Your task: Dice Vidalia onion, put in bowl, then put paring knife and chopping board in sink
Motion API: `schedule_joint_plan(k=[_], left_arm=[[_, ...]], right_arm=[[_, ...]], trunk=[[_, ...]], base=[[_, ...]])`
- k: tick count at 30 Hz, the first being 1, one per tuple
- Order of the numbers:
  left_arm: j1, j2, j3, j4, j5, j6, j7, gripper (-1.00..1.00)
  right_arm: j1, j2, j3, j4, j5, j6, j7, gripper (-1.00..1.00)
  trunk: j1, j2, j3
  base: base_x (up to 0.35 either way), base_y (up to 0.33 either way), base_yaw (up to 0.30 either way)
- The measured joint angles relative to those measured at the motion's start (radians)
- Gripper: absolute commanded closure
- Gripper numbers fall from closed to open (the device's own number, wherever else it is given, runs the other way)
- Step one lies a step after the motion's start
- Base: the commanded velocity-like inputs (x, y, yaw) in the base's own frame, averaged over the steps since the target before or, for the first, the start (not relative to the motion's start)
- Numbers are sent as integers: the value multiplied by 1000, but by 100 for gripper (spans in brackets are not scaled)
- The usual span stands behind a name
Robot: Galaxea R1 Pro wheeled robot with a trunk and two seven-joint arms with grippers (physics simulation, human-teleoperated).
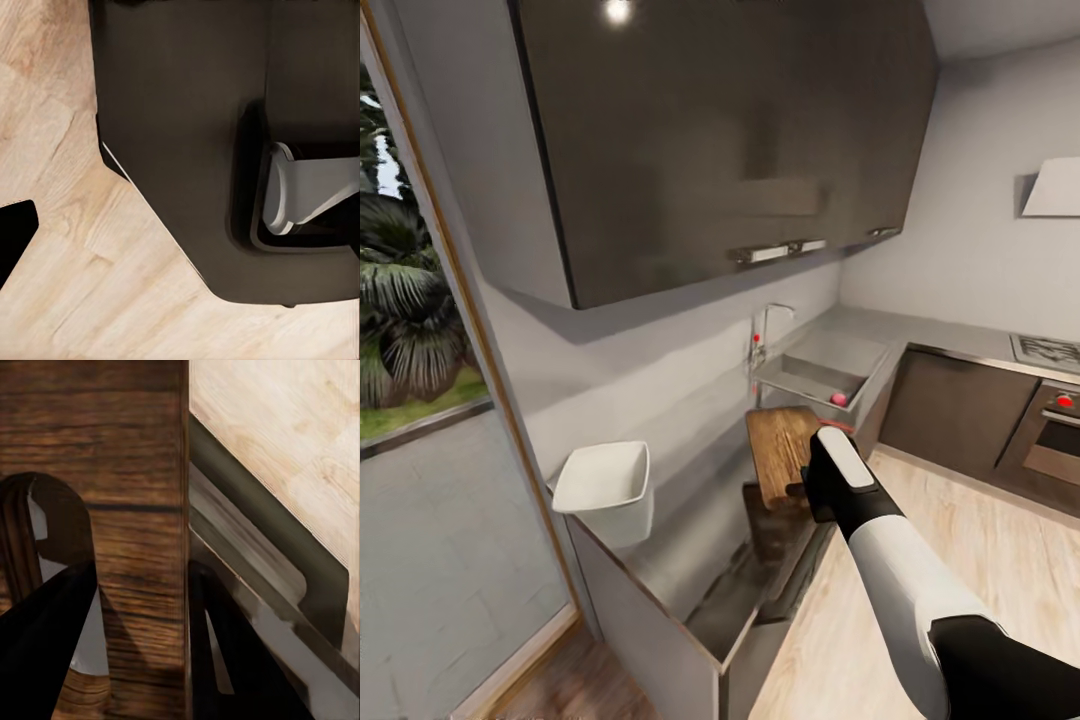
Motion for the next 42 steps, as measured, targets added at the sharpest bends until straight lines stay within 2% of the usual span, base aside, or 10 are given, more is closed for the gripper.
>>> schedule_joint_plan(k=[10,13,21,23,28,31,33,36,37,42], left_arm=[[0,0,0,0,0,0,0,-100],[0,-1,0,-1,0,0,0,-100],[0,-1,0,0,0,0,0,-100],[0,-1,0,0,0,0,0,-100],[0,-2,0,-1,0,0,0,-100],[0,-2,0,-1,0,0,0,-100],[0,-2,0,-1,0,0,0,-100],[0,-2,0,-1,0,0,0,-100],[0,-2,1,-1,0,0,0,-100],[0,-2,1,-1,0,0,0,-100]], right_arm=[[0,-11,3,-64,0,140,2,100],[0,-46,3,-82,6,187,3,100],[0,-76,4,-86,3,219,4,100],[0,-79,5,-100,14,322,4,100],[0,-80,5,-133,87,393,36,100],[0,-80,18,-142,181,465,112,100],[0,-80,84,-143,255,546,222,100],[1,-80,153,-144,346,580,312,100],[1,-80,200,-144,419,597,337,100],[1,-80,304,-144,480,601,375,100]], trunk=[[0,0,3],[0,0,3],[0,0,3],[0,0,3],[0,0,3],[0,0,3],[0,0,3],[0,0,3],[0,0,3],[0,0,3]], base=[[0,-327,43],[0,-327,1],[0,-327,0],[0,-327,0],[0,-327,0],[0,-327,0],[0,-322,0],[0,-170,0],[0,-45,0],[0,-19,0]])
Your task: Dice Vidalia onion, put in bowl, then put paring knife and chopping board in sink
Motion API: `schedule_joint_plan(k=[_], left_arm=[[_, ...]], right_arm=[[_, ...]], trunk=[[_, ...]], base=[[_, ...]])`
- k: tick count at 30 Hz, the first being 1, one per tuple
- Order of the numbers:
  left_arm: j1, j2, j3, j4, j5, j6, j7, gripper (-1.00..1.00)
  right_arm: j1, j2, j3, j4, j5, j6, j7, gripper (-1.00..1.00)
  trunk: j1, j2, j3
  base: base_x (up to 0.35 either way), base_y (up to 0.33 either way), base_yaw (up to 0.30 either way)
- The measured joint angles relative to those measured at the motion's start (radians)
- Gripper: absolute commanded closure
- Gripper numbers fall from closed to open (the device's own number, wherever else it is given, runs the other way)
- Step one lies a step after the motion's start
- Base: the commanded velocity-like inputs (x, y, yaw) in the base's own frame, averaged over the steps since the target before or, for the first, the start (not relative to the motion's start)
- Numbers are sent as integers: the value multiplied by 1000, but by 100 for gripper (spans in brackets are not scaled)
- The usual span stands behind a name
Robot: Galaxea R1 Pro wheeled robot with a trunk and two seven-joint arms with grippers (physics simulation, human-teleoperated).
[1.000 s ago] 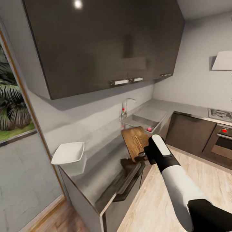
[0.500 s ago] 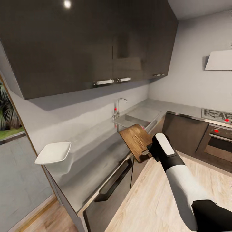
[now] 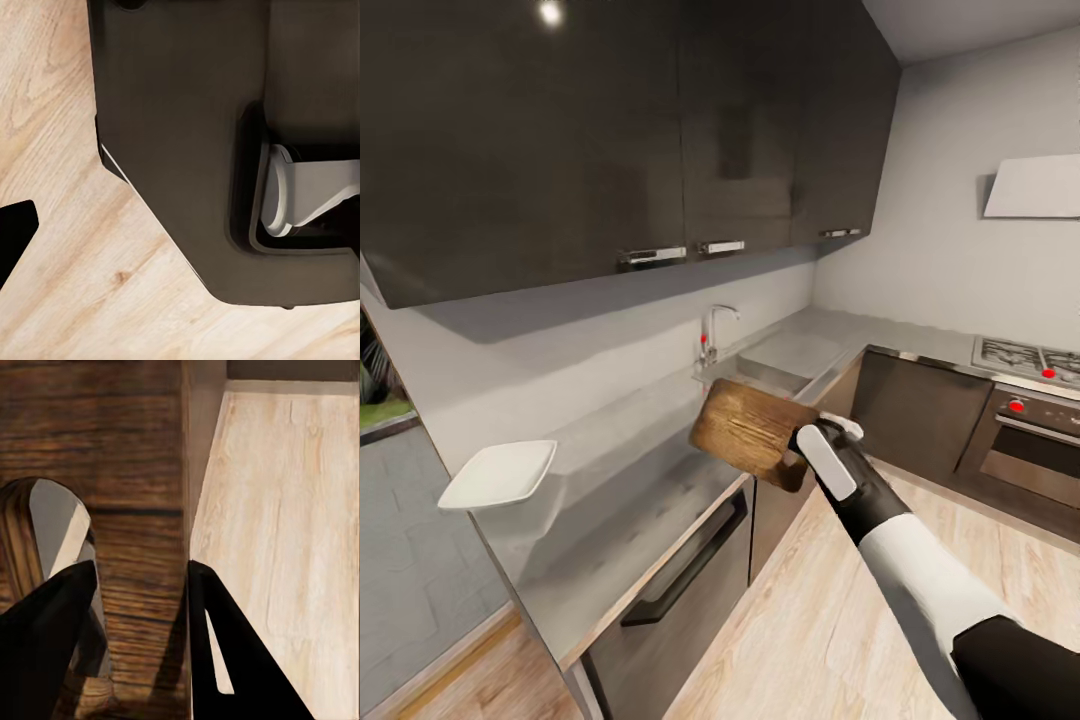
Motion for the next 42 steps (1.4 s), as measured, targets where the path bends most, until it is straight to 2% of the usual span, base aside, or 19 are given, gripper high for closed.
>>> schedule_joint_plan(k=[2,3,4,5,6,7,9,10,11,12,14,15,16,18,20,22,26,31,42], left_arm=[[0,0,0,0,0,0,0,-100],[0,0,0,0,0,0,0,-100],[0,0,0,0,0,0,0,-100],[0,0,0,0,0,0,0,-100],[0,0,0,0,0,0,0,-100],[0,0,0,0,0,0,0,-100],[0,0,0,0,0,0,0,-100],[0,0,0,0,0,0,0,-100],[0,0,0,0,0,0,0,-100],[0,0,0,0,0,0,0,-100],[0,0,0,0,0,0,0,-100],[0,0,0,-1,0,0,0,-100],[0,0,0,0,0,0,0,-100],[0,0,0,-1,0,0,0,-100],[0,0,0,0,0,0,0,-100],[0,0,0,-1,0,-1,0,-100],[0,-1,0,0,0,-1,0,-100],[0,-10,0,0,0,-1,0,-100],[0,-18,1,0,0,-1,0,-100]], right_arm=[[0,0,85,0,18,3,25,100],[0,1,124,0,-5,-16,34,100],[0,0,156,0,32,2,42,100],[1,0,189,0,-8,-10,72,100],[0,0,210,0,22,-11,122,100],[1,-5,230,1,18,5,211,100],[0,-26,241,1,83,3,354,100],[0,-38,246,0,68,-12,432,100],[0,-46,245,0,119,-1,475,100],[0,-67,249,13,126,-4,606,100],[0,-79,249,2,159,-3,706,100],[0,-105,253,14,197,1,859,100],[0,-119,253,0,193,-7,931,100],[0,-153,250,1,249,-6,1022,100],[-1,-178,248,1,253,-7,1057,100],[0,-221,248,3,277,-9,1092,100],[0,-255,243,1,262,-8,1160,100],[-1,-268,241,1,264,-7,1189,100],[0,-271,240,0,265,-6,1193,100]], trunk=[[0,0,0],[0,0,0],[0,0,0],[0,0,0],[0,0,0],[0,0,0],[0,0,0],[0,1,0],[0,0,0],[0,0,0],[0,0,0],[0,0,0],[0,0,0],[0,0,0],[0,0,0],[0,0,0],[0,0,0],[0,0,-2],[0,0,-12]], base=[[0,-3,0],[0,-2,0],[0,-1,0],[0,0,0],[0,0,0],[0,0,0],[0,0,0],[0,0,0],[0,0,0],[0,0,0],[0,0,0],[0,0,0],[0,0,0],[0,0,0],[0,0,0],[0,0,0],[17,-8,7],[188,-138,149],[236,-227,233]])
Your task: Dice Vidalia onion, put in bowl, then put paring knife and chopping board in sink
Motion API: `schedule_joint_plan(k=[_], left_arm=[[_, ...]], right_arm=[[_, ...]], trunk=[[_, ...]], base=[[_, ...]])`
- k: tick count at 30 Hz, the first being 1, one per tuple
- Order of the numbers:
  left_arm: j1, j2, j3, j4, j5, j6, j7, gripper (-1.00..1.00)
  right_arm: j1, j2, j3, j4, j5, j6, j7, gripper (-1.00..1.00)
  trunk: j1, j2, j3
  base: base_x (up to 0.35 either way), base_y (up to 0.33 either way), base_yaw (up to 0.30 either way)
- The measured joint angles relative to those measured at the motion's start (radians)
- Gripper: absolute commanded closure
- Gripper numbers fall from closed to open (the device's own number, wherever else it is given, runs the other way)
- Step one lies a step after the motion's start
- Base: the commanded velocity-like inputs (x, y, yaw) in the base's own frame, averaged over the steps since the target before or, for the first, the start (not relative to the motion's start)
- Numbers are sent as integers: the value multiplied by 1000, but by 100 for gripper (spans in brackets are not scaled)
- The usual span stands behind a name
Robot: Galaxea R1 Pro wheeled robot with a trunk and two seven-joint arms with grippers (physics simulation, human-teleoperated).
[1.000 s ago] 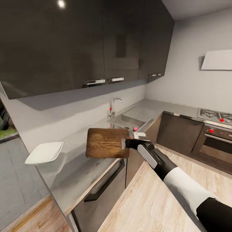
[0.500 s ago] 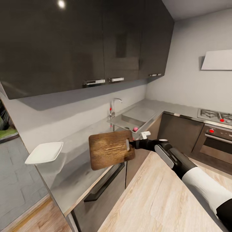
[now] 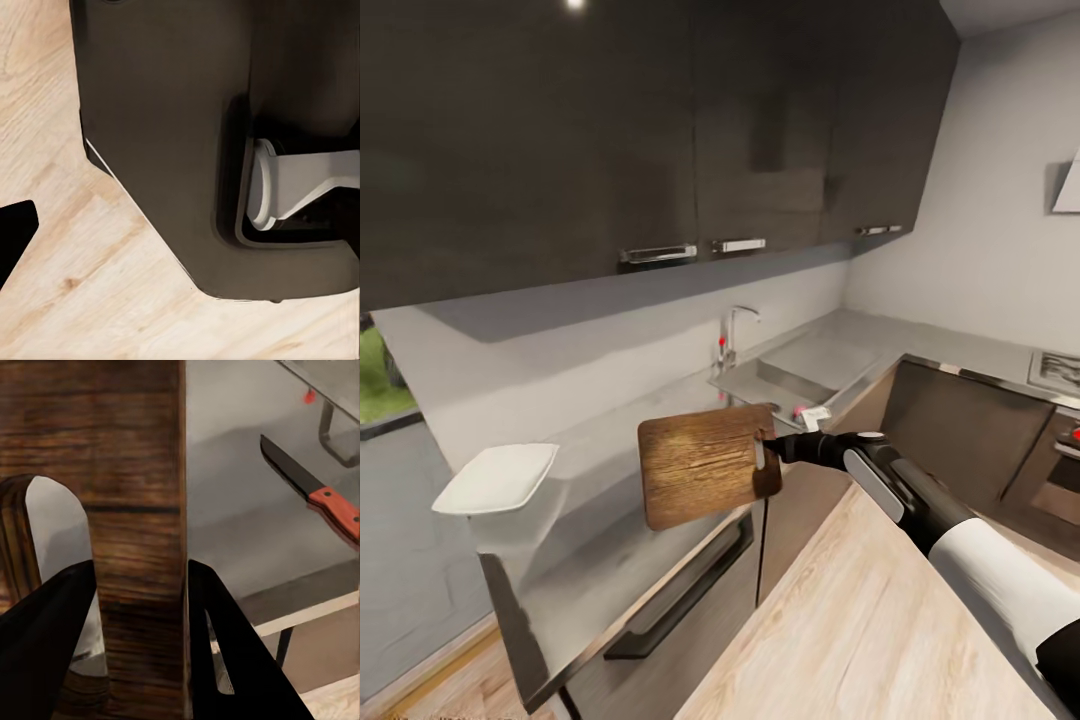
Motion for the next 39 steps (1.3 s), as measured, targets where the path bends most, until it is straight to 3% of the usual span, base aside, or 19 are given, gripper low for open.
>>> schedule_joint_plan(k=[20,23,27,29,30,36,39], left_arm=[[0,-2,0,0,0,1,1,-100],[0,-2,0,0,0,1,1,-100],[0,-2,0,0,0,1,1,-100],[0,-2,0,0,0,1,1,-100],[0,-2,0,0,0,1,1,-100],[0,-2,0,0,0,1,1,-100],[0,-2,0,0,0,1,1,-100]], right_arm=[[0,2,-5,0,0,5,-16,100],[0,8,-9,0,2,22,-79,100],[-15,26,-36,-2,-1,154,-180,100],[-39,35,-87,-2,2,293,-232,100],[-56,43,-148,-2,5,429,-259,100],[-77,58,-184,-3,-2,519,-276,100],[-80,87,-186,-11,-9,520,-278,100]], trunk=[[0,0,-21],[0,0,-25],[0,0,-30],[0,0,-33],[0,0,-34],[0,0,-42],[0,0,-46]], base=[[28,-336,232],[0,-347,199],[0,-347,179],[0,-347,169],[0,-347,168],[0,-347,170],[15,-347,166]])
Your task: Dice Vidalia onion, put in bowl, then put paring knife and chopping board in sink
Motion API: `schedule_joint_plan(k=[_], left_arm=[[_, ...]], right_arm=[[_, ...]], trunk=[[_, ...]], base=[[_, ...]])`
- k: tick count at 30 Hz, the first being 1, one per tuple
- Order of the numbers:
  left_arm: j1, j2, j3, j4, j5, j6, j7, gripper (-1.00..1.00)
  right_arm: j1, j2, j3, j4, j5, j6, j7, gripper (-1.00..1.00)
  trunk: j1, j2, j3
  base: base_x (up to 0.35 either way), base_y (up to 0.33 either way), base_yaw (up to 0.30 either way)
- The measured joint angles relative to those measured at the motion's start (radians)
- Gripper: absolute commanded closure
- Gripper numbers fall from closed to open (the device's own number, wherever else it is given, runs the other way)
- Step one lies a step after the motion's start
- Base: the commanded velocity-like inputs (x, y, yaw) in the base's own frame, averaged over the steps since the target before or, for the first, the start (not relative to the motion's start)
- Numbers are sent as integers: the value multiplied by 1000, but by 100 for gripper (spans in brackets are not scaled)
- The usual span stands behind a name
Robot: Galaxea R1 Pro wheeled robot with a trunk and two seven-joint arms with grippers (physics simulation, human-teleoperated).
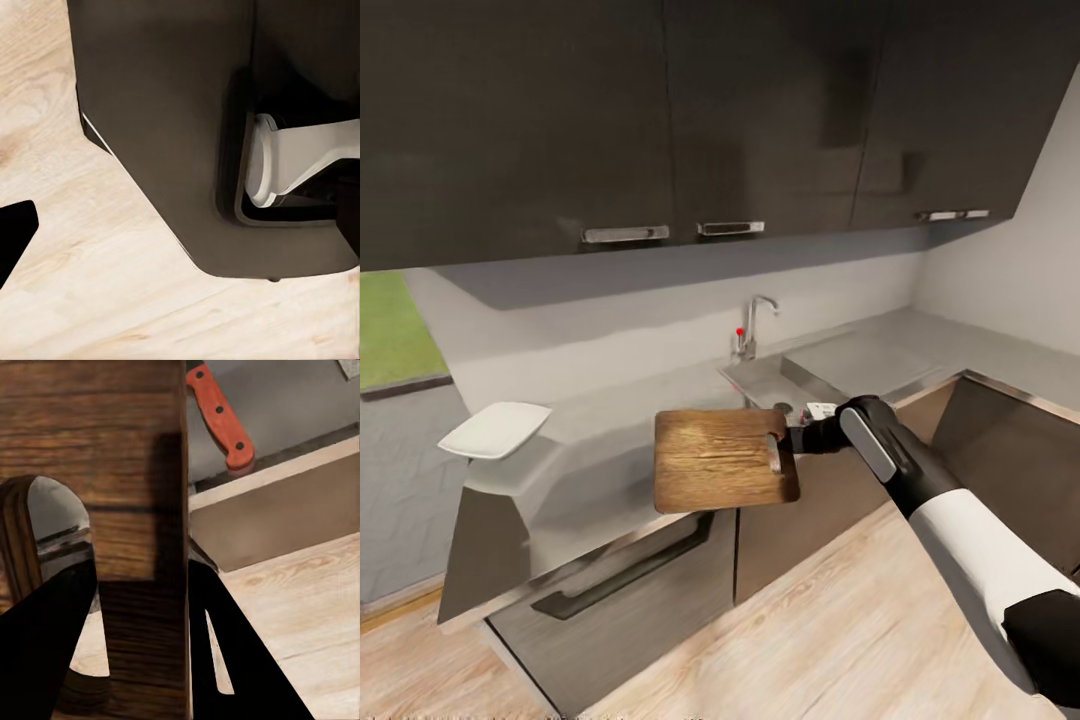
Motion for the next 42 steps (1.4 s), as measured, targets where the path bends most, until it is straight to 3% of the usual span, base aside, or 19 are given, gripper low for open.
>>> schedule_joint_plan(k=[2,3,4,5,7,10,14,28,42], left_arm=[[0,0,0,0,0,0,0,-100],[0,0,0,0,0,0,0,-100],[0,0,0,0,0,0,0,-100],[0,0,0,0,0,0,0,-100],[0,0,0,0,0,0,0,-100],[0,0,0,0,0,0,0,-100],[0,0,0,0,0,0,0,-100],[0,0,0,0,0,0,0,-100],[0,0,0,0,0,0,0,-100]], right_arm=[[0,23,0,-10,6,0,0,100],[-1,62,2,-19,38,0,-1,100],[-1,73,0,-21,-26,-1,-1,100],[-1,86,0,-23,-27,-1,-3,100],[-1,101,1,-23,31,0,-20,100],[-1,124,0,-24,11,0,-65,100],[-1,152,1,-25,23,0,-148,100],[0,163,1,-25,29,0,-179,100],[0,163,1,-25,26,0,-179,100]], trunk=[[0,0,-2],[0,0,-3],[0,0,-3],[0,0,-3],[0,0,-4],[0,0,-4],[0,0,-5],[0,0,-11],[0,0,-21]], base=[[73,-347,116],[98,-347,57],[105,-348,37],[109,-347,29],[120,-344,17],[143,-336,9],[183,-314,40],[262,-216,135],[15,-9,270]])
